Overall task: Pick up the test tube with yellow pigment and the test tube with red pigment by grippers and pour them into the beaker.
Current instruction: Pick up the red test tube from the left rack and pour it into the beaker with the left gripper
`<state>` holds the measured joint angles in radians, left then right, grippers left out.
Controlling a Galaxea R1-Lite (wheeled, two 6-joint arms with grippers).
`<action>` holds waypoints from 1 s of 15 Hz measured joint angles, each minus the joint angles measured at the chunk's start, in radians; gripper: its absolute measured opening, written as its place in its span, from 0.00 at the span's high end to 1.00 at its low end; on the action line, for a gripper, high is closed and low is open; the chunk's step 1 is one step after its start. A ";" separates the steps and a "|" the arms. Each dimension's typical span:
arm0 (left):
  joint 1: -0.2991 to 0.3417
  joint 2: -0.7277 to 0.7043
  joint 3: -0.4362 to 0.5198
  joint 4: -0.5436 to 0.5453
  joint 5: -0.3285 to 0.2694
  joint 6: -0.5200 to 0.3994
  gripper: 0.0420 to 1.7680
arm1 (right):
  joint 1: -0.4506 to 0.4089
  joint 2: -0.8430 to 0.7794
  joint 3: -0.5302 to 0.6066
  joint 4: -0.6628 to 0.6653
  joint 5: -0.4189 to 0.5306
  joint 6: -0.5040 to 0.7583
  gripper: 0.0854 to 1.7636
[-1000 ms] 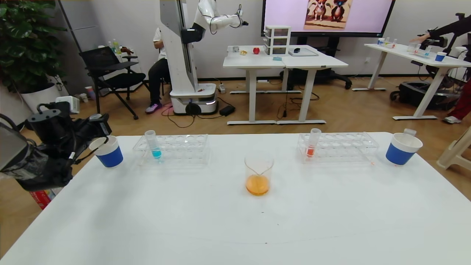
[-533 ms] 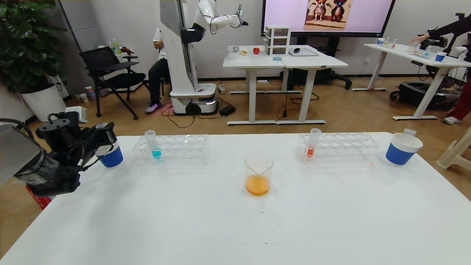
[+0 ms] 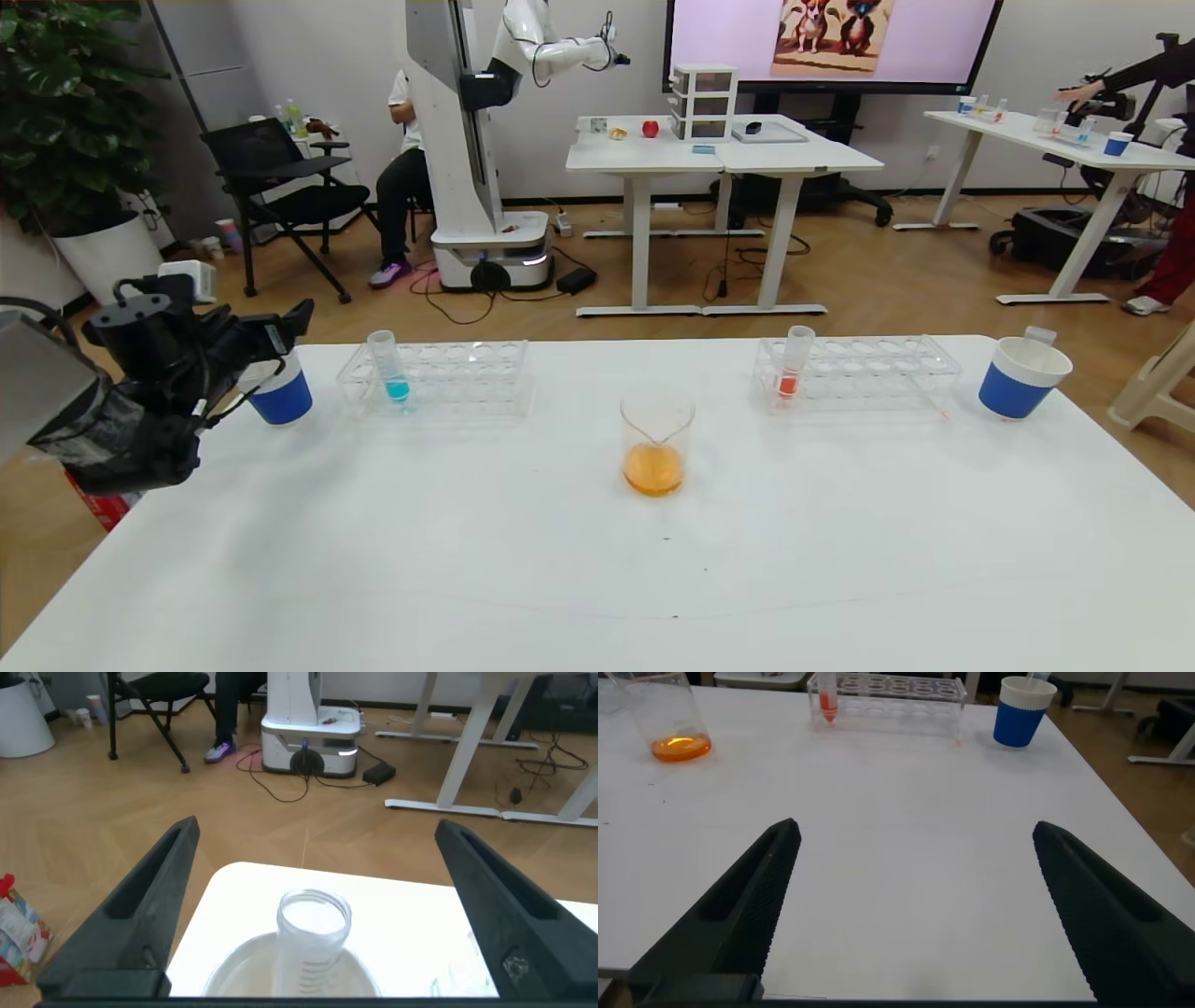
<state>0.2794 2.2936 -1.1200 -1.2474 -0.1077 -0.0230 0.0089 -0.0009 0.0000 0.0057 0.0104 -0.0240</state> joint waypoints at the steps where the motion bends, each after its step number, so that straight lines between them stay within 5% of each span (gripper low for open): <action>1: -0.012 -0.021 -0.002 0.013 0.001 -0.001 0.01 | 0.000 0.000 0.000 0.000 0.000 0.000 0.02; 10: -0.290 -0.322 -0.017 0.274 0.145 -0.009 0.01 | 0.000 0.000 0.000 0.000 0.000 0.000 0.02; 15: -0.353 -0.559 0.021 0.410 0.152 0.021 0.01 | 0.000 0.000 0.000 0.000 0.000 0.000 0.02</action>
<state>-0.0740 1.7351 -1.0991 -0.8379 0.0443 -0.0023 0.0089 -0.0009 0.0000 0.0053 0.0104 -0.0240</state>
